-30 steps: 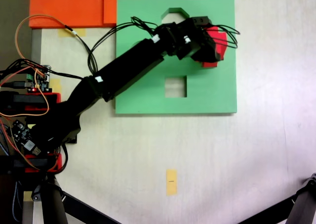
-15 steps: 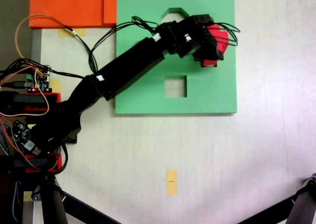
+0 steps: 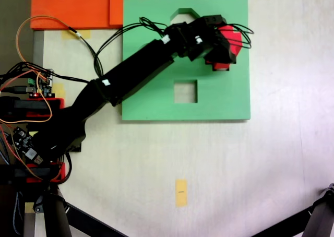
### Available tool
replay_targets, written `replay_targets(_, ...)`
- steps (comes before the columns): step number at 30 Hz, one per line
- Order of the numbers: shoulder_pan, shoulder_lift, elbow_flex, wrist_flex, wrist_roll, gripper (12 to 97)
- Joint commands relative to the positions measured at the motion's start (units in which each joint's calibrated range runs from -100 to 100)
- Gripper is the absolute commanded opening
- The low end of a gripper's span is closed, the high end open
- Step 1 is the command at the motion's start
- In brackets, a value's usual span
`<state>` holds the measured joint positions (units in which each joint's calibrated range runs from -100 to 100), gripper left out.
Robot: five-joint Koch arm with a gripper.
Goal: Put the cross columnar block into the corresponding hole
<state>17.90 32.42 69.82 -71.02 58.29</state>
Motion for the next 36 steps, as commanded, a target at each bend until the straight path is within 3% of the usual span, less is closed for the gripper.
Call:
replay_targets(1, 0.2, -4.3, 4.8, -3.5, -0.9, 48.9)
replay_targets(11, -0.4, -4.8, 4.8, -9.5, -1.7, 50.1)
replay_targets(36, 0.1, -1.0, 4.9, 2.7, -2.8, 49.7)
